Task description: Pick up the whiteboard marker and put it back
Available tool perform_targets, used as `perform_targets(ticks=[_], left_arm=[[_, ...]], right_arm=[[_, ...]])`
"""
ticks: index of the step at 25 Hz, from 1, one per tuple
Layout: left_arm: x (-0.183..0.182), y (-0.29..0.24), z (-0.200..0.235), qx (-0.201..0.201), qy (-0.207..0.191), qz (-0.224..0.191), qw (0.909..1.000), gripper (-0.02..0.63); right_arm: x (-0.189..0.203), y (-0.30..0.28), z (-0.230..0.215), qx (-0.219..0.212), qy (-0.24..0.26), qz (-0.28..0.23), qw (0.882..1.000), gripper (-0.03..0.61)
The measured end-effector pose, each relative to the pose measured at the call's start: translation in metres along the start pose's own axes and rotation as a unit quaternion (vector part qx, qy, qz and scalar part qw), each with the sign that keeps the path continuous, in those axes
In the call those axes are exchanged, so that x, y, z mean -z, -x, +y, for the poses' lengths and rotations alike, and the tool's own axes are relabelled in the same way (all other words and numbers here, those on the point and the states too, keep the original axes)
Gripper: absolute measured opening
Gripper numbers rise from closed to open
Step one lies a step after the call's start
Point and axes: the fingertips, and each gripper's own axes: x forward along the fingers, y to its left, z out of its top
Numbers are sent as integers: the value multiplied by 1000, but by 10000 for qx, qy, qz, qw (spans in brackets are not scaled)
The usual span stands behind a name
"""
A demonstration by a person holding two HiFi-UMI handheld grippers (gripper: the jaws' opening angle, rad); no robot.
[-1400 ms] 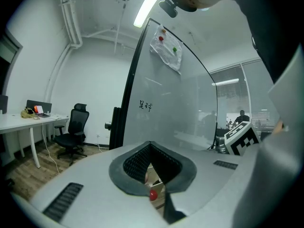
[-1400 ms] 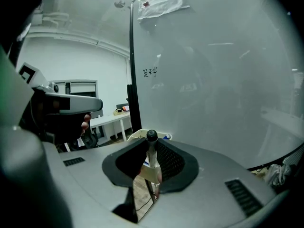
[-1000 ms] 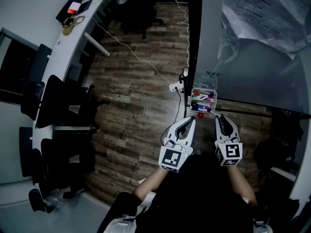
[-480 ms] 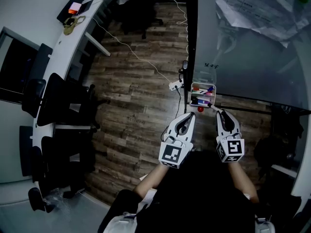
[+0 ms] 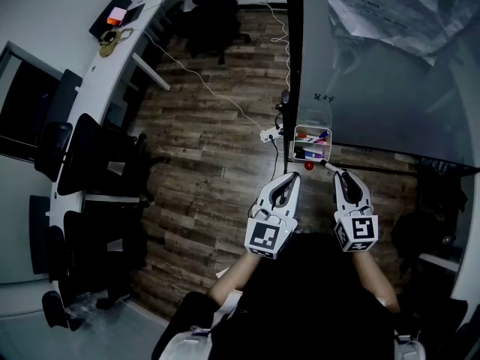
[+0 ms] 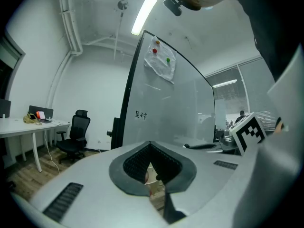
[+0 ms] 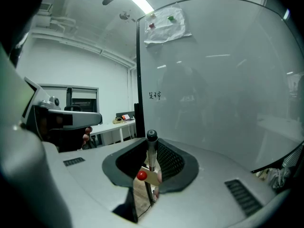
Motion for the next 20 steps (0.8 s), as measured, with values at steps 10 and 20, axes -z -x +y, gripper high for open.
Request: perform_targets(ticks=[10, 20], left_arm=[[-2, 9, -13, 36, -18, -9, 10000, -3], [11, 21, -34, 70, 66, 167, 9998, -2]], right_arm=[[-5, 23, 2, 40, -39, -57, 10000, 78], [7, 54, 10, -8, -108, 68, 9999, 78]])
